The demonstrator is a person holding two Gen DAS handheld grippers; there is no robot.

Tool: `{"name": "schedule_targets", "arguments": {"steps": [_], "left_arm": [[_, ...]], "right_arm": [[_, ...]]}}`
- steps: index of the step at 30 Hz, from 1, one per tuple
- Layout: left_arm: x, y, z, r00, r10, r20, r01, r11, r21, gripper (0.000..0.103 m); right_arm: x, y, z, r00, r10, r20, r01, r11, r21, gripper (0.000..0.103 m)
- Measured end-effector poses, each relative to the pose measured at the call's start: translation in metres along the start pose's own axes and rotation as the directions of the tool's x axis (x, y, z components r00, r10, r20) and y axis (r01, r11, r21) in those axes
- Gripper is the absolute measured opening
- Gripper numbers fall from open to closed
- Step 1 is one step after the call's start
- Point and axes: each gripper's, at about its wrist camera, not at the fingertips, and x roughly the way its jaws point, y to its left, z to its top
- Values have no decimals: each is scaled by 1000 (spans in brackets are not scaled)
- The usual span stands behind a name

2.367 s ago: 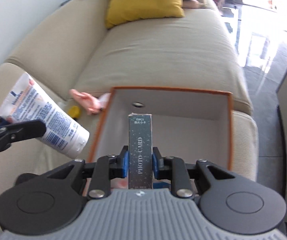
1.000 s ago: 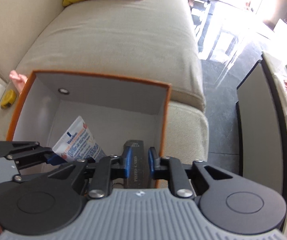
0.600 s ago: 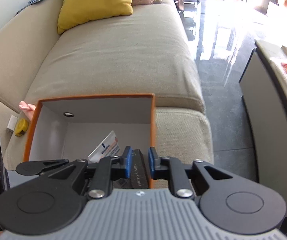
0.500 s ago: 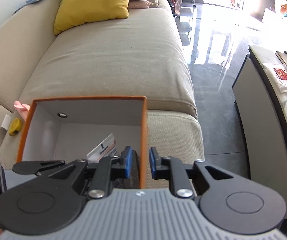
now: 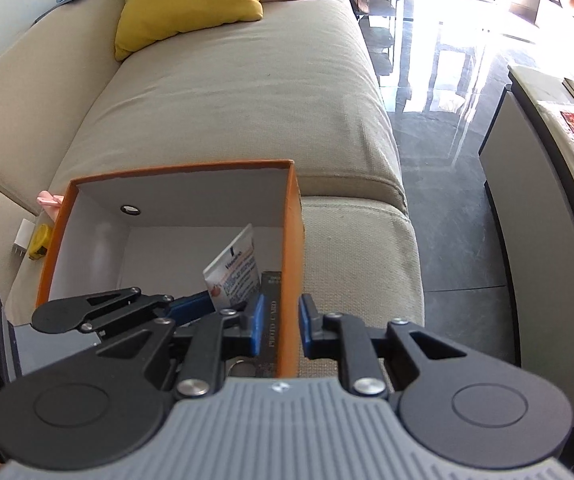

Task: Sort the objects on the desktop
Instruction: 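Lower card box and lotion tube into the box and open both grippers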

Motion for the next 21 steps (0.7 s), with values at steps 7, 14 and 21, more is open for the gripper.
{"name": "schedule_targets", "arguments": {"steps": [7, 14, 21], "left_arm": [[-5, 5, 2, 996, -23, -90, 16, 997, -76, 26], [-3, 6, 2, 992, -38, -123, 26, 995, -98, 31], [-10, 5, 0, 994, -27, -109, 19, 997, -76, 53]], "right_arm": [[1, -2, -5, 1000, 6, -22, -5, 1000, 17, 20], [4, -1, -11, 999, 25, -39, -24, 999, 25, 19], [-1, 2, -12, 999, 20, -32, -20, 1000, 15, 21]]}}
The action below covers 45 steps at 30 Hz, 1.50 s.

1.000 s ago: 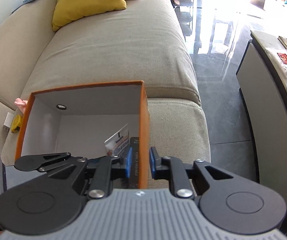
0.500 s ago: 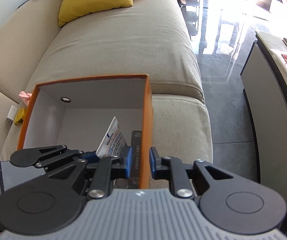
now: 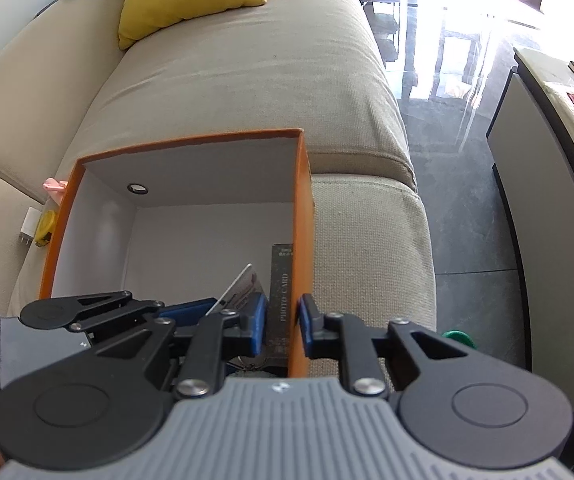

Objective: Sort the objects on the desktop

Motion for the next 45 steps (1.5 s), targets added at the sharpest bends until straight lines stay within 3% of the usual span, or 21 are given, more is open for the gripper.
{"name": "schedule_targets", "arguments": {"steps": [10, 16, 21, 24, 31, 34, 37, 45], "left_arm": [[-44, 8, -9, 999, -39, 26, 39, 999, -37, 53], [-88, 19, -20, 995, 40, 90, -32, 996, -89, 53], [-107, 19, -27, 989, 100, 108, -88, 990, -112, 53], [-110, 19, -29, 987, 124, 101, -113, 988, -108, 53], [-116, 36, -28, 988, 105, 111, -93, 990, -102, 53], [-114, 44, -24, 987, 105, 118, -93, 991, -98, 53], [-110, 54, -22, 989, 96, 116, -81, 989, -124, 53], [-109, 65, -24, 987, 97, 127, -77, 985, -158, 53]], "right_arm": [[-23, 3, -9, 999, 7, 46, -7, 1000, -7, 21], [-34, 8, -23, 997, 26, 70, -24, 999, -38, 20], [-38, 18, -31, 993, 95, 69, -92, 995, -49, 22], [-32, 24, -27, 991, 126, 54, -126, 992, -10, 32], [-1, 37, -7, 1000, 23, -13, -22, 998, 66, 33], [9, 36, -3, 999, -2, -33, 4, 998, 66, 12], [11, 37, -1, 1000, -25, -19, 26, 999, 45, 2], [12, 55, 9, 995, -85, 47, 89, 992, -89, 0]]}}
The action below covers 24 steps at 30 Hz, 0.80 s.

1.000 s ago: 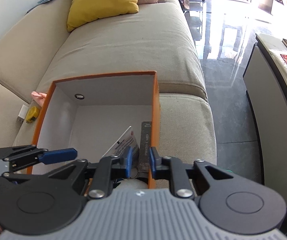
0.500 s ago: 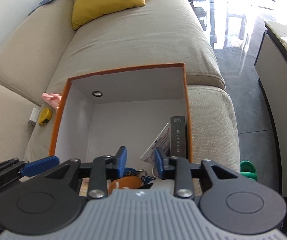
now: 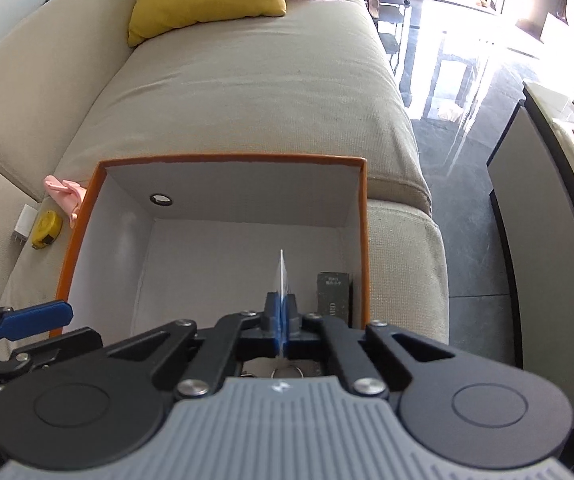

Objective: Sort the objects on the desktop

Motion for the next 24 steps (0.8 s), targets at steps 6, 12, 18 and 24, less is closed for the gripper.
{"name": "schedule_targets", "arguments": {"steps": [6, 12, 18, 24], "left_arm": [[-1, 2, 0, 1000, 6, 1, -6, 1000, -12, 53], [-2, 0, 2, 1000, 3, -1, -3, 1000, -8, 53], [-7, -3, 4, 1000, -4, 16, 4, 1000, -1, 53], [-11, -4, 4, 1000, 6, 18, -6, 1000, 7, 53]], "right_arm": [[-1, 12, -6, 996, -48, 80, 56, 994, -95, 0], [-1, 8, -16, 998, -63, 31, 65, 995, -69, 0], [-5, 9, -26, 998, -61, 16, 62, 996, -61, 0], [-3, 8, -25, 997, -70, 9, 70, 996, -47, 5]]}}
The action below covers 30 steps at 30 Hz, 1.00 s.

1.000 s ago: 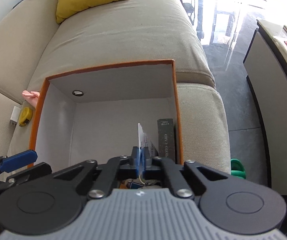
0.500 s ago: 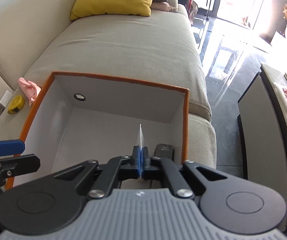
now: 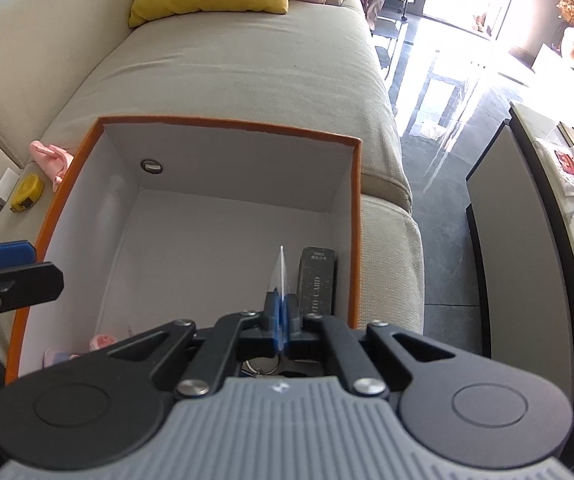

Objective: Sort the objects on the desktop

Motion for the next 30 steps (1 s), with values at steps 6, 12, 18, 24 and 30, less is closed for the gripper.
{"name": "schedule_targets", "arguments": {"steps": [6, 12, 18, 24, 30], "left_arm": [[-6, 2, -2, 1000, 16, 0, -16, 1000, 10, 53], [-21, 19, -3, 999, 46, 24, -45, 999, -5, 53], [-44, 65, 1, 990, 137, 29, -136, 990, -22, 53], [-55, 133, 8, 975, 220, 20, -218, 972, -83, 53], [-35, 198, 25, 971, 234, -38, -237, 960, -146, 53]], "right_arm": [[-8, -3, 2, 1000, 17, 13, -17, 1000, 10, 10], [-34, 13, 8, 994, 65, 87, -61, 997, -39, 15], [-52, 56, 27, 961, 238, 144, -219, 966, -135, 15], [-28, 117, 54, 932, 358, 50, -343, 919, -196, 15], [18, 174, 98, 928, 366, -74, -373, 898, -233, 15]]}}
